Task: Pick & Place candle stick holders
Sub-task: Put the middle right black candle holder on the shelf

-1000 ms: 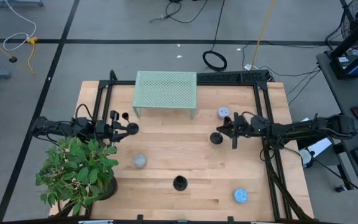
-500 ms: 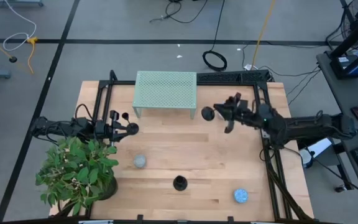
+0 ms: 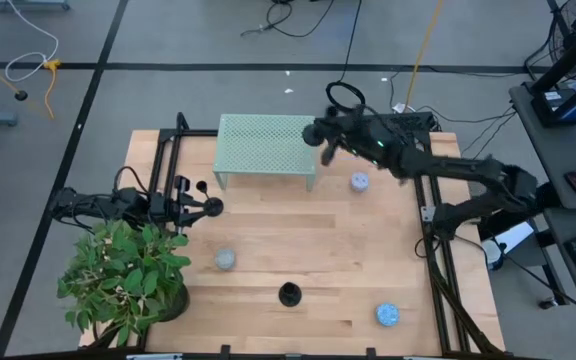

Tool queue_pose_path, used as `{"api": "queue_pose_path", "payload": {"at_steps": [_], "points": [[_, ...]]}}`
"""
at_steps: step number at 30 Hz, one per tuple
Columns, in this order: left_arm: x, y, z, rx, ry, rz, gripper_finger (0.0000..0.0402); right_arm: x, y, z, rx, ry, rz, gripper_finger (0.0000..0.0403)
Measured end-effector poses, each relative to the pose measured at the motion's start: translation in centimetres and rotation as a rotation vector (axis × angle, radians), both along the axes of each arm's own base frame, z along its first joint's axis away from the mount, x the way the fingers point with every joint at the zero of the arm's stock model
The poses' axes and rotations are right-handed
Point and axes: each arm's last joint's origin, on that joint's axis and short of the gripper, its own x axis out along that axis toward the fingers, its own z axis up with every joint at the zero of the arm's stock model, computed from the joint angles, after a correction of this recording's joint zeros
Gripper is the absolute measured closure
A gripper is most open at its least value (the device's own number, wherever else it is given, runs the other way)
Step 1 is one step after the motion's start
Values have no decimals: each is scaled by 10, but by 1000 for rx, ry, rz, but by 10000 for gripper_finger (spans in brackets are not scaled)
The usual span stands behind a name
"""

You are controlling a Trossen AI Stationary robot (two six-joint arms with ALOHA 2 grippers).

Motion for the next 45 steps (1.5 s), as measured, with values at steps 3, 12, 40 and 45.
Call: {"api": "queue_pose_path", "payload": {"at_steps": [3,12,40,45], "points": [[0,0,0,1,1,0,325,15,-28,3,27,7,13,395],[0,0,0,1,5,1,325,48,-87,-25,108,52,45,395],[0,0,-1,-78,14,-22,325,47,-104,-55,184,182,-72,371],[0,0,-1,-78,14,-21,325,47,-104,-57,192,194,-72,353]]}}
